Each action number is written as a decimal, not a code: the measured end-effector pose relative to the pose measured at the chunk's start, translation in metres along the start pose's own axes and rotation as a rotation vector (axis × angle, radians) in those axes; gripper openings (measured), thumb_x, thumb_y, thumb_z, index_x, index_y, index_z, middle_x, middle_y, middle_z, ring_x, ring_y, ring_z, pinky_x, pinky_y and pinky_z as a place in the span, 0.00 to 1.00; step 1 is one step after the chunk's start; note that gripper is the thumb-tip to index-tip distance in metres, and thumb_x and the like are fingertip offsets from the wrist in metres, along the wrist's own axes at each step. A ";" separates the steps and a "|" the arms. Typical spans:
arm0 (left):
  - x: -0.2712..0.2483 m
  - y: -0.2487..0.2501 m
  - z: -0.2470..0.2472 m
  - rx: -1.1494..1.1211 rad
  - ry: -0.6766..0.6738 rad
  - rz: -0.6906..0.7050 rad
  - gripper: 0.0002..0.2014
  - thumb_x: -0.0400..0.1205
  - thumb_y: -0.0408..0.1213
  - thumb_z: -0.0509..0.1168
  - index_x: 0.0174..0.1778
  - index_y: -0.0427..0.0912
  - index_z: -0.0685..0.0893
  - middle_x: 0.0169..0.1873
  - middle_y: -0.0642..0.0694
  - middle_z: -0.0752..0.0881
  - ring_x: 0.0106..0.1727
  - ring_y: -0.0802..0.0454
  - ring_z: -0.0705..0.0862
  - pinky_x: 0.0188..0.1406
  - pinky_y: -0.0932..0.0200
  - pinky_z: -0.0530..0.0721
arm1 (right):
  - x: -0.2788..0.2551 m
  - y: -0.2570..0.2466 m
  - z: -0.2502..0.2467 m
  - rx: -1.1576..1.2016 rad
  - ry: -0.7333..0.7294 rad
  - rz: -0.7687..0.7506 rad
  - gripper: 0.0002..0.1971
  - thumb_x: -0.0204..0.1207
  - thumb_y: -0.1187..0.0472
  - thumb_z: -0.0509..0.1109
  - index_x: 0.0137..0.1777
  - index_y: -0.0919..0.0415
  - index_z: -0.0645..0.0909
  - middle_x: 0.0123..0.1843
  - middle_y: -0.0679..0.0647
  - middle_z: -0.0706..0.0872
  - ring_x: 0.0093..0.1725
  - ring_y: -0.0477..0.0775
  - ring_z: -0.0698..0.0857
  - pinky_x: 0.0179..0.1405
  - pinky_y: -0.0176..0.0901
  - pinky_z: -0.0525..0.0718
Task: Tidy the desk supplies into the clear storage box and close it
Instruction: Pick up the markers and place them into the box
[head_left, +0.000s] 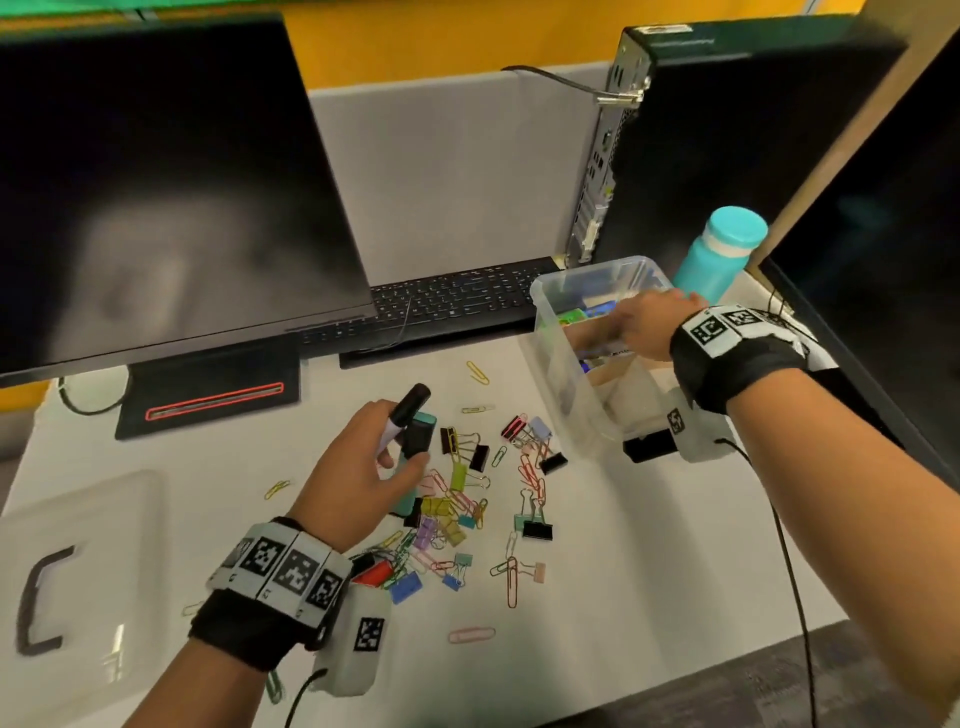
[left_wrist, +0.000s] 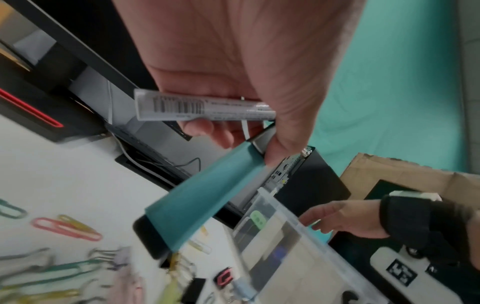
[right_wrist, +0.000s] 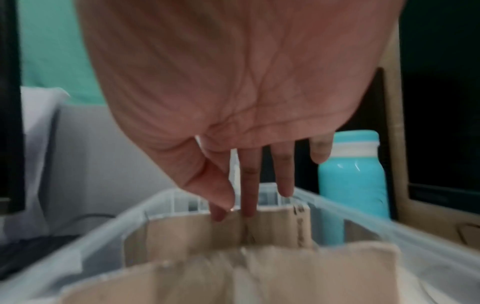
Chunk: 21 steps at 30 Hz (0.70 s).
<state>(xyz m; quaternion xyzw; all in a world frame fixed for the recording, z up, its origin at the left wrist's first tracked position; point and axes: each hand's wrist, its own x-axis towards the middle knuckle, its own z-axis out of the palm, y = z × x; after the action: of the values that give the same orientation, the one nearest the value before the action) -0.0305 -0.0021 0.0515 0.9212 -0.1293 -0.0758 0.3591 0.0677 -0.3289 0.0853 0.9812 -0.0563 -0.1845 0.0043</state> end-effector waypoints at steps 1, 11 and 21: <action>0.004 0.006 0.000 -0.031 0.003 0.005 0.14 0.80 0.45 0.66 0.57 0.55 0.70 0.35 0.58 0.74 0.30 0.60 0.74 0.29 0.70 0.68 | -0.007 -0.003 -0.003 0.046 0.071 -0.015 0.17 0.80 0.55 0.58 0.67 0.45 0.77 0.69 0.53 0.80 0.67 0.61 0.77 0.71 0.59 0.72; 0.062 0.099 0.026 -0.394 0.046 0.120 0.13 0.82 0.41 0.64 0.61 0.52 0.73 0.51 0.56 0.84 0.49 0.51 0.82 0.50 0.56 0.81 | -0.065 -0.051 0.016 0.819 -0.042 -0.555 0.15 0.79 0.57 0.68 0.64 0.55 0.78 0.56 0.52 0.86 0.53 0.50 0.85 0.55 0.47 0.84; 0.042 0.076 0.042 -0.360 0.202 0.036 0.12 0.87 0.42 0.51 0.66 0.57 0.69 0.50 0.53 0.83 0.45 0.58 0.82 0.44 0.58 0.83 | -0.002 0.038 0.015 0.149 0.121 -0.286 0.21 0.79 0.68 0.61 0.71 0.57 0.72 0.67 0.62 0.78 0.67 0.62 0.77 0.67 0.52 0.75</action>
<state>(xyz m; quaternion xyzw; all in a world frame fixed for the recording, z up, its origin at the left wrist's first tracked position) -0.0134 -0.0949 0.0706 0.8426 -0.0936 0.0016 0.5304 0.0558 -0.3659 0.0729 0.9861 0.0710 -0.1193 -0.0914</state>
